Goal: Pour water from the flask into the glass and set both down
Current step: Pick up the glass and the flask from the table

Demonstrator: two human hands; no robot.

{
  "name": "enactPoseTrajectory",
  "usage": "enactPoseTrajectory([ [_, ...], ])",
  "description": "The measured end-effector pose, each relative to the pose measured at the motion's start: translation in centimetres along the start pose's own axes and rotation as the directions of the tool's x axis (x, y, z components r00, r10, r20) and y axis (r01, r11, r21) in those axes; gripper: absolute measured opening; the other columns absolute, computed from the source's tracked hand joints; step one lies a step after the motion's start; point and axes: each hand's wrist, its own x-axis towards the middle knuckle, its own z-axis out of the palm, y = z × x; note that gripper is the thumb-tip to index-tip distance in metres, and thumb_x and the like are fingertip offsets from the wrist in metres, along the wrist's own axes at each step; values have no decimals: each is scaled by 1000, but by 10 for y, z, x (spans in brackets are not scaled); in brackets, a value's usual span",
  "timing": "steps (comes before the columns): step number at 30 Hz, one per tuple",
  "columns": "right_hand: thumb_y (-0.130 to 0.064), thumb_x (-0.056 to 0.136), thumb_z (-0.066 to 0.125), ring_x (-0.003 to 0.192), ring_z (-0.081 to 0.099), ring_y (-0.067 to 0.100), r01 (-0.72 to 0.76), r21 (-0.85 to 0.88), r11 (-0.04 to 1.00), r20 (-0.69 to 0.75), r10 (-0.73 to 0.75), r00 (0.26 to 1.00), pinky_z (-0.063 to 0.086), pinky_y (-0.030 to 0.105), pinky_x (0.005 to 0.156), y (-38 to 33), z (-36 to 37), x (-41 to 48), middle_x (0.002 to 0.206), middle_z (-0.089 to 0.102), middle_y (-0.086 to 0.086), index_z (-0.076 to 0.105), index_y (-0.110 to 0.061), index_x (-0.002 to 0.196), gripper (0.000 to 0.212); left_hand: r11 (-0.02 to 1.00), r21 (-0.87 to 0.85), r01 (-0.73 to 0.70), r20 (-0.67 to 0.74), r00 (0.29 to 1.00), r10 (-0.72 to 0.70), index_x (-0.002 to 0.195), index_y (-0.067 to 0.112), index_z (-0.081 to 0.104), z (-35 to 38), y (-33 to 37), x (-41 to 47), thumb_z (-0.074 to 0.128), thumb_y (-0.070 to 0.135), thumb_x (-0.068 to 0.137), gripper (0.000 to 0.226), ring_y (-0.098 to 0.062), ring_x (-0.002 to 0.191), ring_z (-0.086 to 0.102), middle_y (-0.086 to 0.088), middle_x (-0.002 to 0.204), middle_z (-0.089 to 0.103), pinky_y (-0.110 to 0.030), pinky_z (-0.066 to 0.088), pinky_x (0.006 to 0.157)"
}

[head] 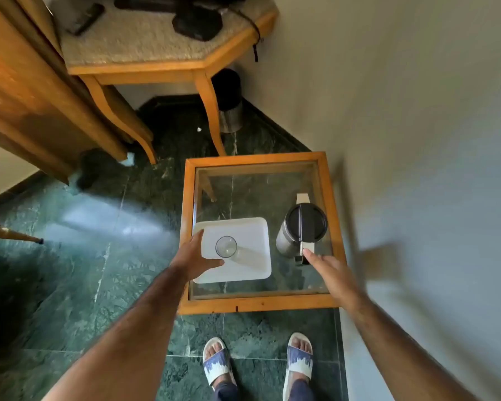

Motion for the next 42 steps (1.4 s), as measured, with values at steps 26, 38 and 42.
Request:
enactPoseTrajectory([
  [26, -43, 98, 60, 66, 42, 16, 543, 695, 471, -509, -211, 835, 37, 32, 71, 47, 97, 76, 64, 48, -9, 61, -29, 65, 35, 856, -508, -98, -301, 951, -70, 126, 33, 62, 143, -77, 90, 95, 40, 65, 70, 2, 114, 65, 18, 124, 69, -30, 60, 95],
  [38, -26, 100, 56, 55, 44, 7, 522, 807, 275, -481, -205, 852, 36, 23, 66, 23, 40, 79, 59, 54, -17, 70, -28, 61, 41, 823, -526, -213, -339, 940, 26, 126, 30, 63, 104, -40, 69, 92, 26, 74, 60, -5, 118, 64, 12, 126, 68, -34, 58, 100],
  [42, -25, 101, 54, 56, 43, 8, 503, 804, 318, -439, -254, 862, 35, 24, 67, -7, 16, 49, 55, 47, -15, 63, -28, 56, 46, 780, -564, -272, -366, 929, 59, 133, 29, 62, 60, 0, 44, 93, 31, 69, 71, -18, 116, 68, 5, 128, 69, -34, 59, 98],
])
